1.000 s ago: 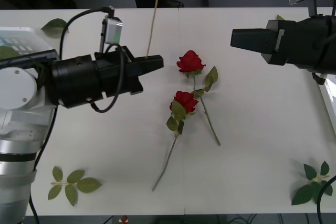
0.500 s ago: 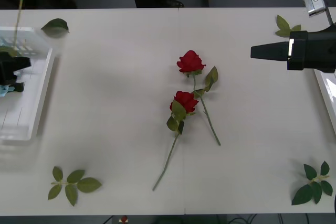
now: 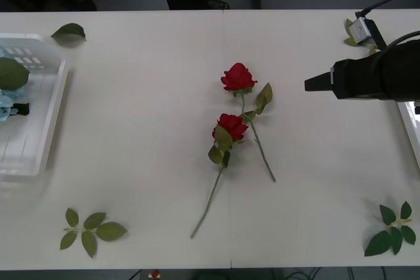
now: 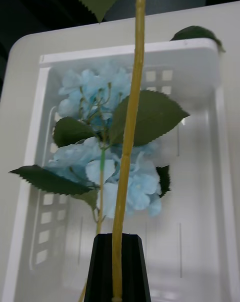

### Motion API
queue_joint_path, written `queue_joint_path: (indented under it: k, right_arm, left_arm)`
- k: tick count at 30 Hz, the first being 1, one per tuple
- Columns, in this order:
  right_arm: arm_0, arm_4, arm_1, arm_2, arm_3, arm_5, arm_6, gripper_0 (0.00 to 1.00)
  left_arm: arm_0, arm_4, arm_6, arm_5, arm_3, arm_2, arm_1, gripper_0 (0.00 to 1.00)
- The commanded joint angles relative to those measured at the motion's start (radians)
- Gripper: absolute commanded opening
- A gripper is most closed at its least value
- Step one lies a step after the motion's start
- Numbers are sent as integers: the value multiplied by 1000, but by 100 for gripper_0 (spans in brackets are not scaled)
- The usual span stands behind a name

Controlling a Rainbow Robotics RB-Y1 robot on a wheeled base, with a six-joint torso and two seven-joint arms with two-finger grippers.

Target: Place the red flowers into the right box and the blue flowers into the left box. If a person shows an open palm, hand one flower to the person first, then continue sorting.

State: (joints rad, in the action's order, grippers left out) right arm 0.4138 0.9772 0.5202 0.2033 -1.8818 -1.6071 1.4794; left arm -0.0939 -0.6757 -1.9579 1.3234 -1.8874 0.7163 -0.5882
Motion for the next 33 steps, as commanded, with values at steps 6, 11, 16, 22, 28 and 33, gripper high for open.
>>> queue_joint_path:
  k: [6,11,16,22,28,33]
  right_arm:
    - [85,-223,15,-163,-33,9,-218,100]
    - [109,-351,11,-303,-28,41,-332,100]
    - [135,-483,-19,-426,26,98,-387,100]
    - [177,-597,-89,-518,154,188,-390,100]
    - [232,-695,-160,-588,297,259,-403,100]
    - [260,-743,-209,-622,385,297,-412,100]
  left_arm:
    - [82,-8,-24,-177,134,-2,-65,0]
    - [69,-13,-27,-230,222,-31,-68,0]
    - [65,-22,-26,-319,312,-89,-75,0]
    - [62,-25,-24,-371,358,-138,-81,0]
    - [62,-47,-27,-363,358,-160,-81,49]
    - [63,-108,-33,-282,334,-144,-87,83]
